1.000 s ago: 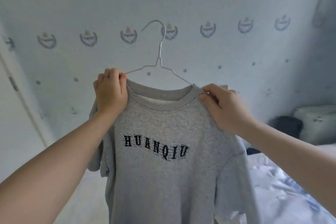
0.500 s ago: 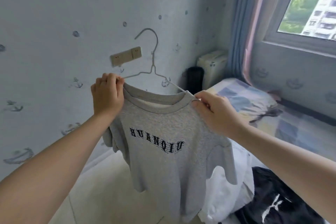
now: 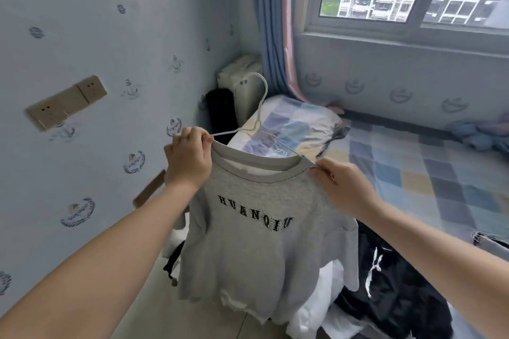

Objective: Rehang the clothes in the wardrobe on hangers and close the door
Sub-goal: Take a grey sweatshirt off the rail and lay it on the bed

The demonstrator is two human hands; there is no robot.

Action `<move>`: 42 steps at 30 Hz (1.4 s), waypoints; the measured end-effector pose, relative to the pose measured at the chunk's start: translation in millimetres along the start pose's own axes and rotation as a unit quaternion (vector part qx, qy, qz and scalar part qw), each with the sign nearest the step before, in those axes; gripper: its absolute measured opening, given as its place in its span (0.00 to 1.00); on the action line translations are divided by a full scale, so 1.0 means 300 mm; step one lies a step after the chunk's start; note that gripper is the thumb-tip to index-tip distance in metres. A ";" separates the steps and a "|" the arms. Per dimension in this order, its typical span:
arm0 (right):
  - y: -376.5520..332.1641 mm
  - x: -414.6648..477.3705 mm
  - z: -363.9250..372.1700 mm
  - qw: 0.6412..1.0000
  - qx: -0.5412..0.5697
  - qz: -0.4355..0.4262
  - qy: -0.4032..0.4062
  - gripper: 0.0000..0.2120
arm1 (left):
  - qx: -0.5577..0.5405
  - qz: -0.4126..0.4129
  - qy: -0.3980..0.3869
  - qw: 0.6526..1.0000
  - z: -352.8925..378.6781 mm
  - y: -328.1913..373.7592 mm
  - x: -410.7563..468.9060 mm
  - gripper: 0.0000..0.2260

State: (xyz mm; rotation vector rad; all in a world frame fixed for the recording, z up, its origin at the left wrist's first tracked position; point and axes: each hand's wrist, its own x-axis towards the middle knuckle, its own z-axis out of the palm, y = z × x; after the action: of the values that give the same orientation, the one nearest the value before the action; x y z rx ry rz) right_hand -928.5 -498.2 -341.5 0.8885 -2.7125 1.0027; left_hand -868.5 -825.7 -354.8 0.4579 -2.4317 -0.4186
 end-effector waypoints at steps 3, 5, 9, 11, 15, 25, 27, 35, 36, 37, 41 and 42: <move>0.106 0.063 0.008 1.000 -0.012 0.028 -0.006 0.06 | -0.006 0.007 -0.018 1.000 0.128 0.037 0.075 0.11; 0.180 0.109 0.013 0.999 -0.017 0.042 -0.012 0.07 | -0.004 0.010 -0.029 1.000 0.209 0.068 0.120 0.12; 0.340 0.200 0.036 0.995 -0.012 0.089 -0.040 0.07 | 0.005 -0.003 -0.067 0.998 0.362 0.122 0.194 0.09; 0.418 0.241 0.056 0.993 -0.011 0.109 -0.050 0.07 | 0.020 -0.012 -0.091 0.996 0.435 0.142 0.223 0.10; 0.552 0.315 0.110 0.988 -0.013 0.141 -0.064 0.06 | 0.031 -0.037 -0.134 0.990 0.568 0.165 0.266 0.11; 0.795 0.467 0.378 0.960 -0.075 0.245 -0.108 0.10 | 0.039 -0.072 -0.244 0.966 0.950 0.035 0.317 0.08; 0.839 0.504 0.460 0.952 -0.099 0.267 -0.117 0.11 | 0.038 -0.083 -0.268 0.959 1.041 -0.014 0.318 0.08; 1.075 0.675 0.827 0.927 -0.121 0.342 -0.095 0.12 | 0.000 -0.135 -0.306 0.942 1.467 -0.218 0.353 0.06; 1.112 0.694 0.879 0.925 -0.124 0.347 -0.095 0.12 | -0.003 -0.136 -0.306 0.942 1.529 -0.244 0.356 0.06; 1.147 0.711 0.927 0.923 -0.128 0.350 -0.097 0.12 | -0.003 -0.137 -0.306 0.942 1.587 -0.270 0.360 0.06; 1.267 0.770 1.108 0.920 -0.120 0.358 -0.104 0.13 | 0.004 -0.138 -0.316 0.939 1.813 -0.367 0.372 0.05; 1.292 0.777 1.148 0.917 -0.120 0.365 -0.107 0.14 | 0.008 -0.137 -0.324 0.936 1.863 -0.385 0.373 0.04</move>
State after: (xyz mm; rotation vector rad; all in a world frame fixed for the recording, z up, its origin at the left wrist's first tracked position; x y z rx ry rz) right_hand -1307.4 -591.4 -755.1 -0.1019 -3.3371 0.6363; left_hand -1277.3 -872.3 -766.0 0.7679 -3.0132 -0.7677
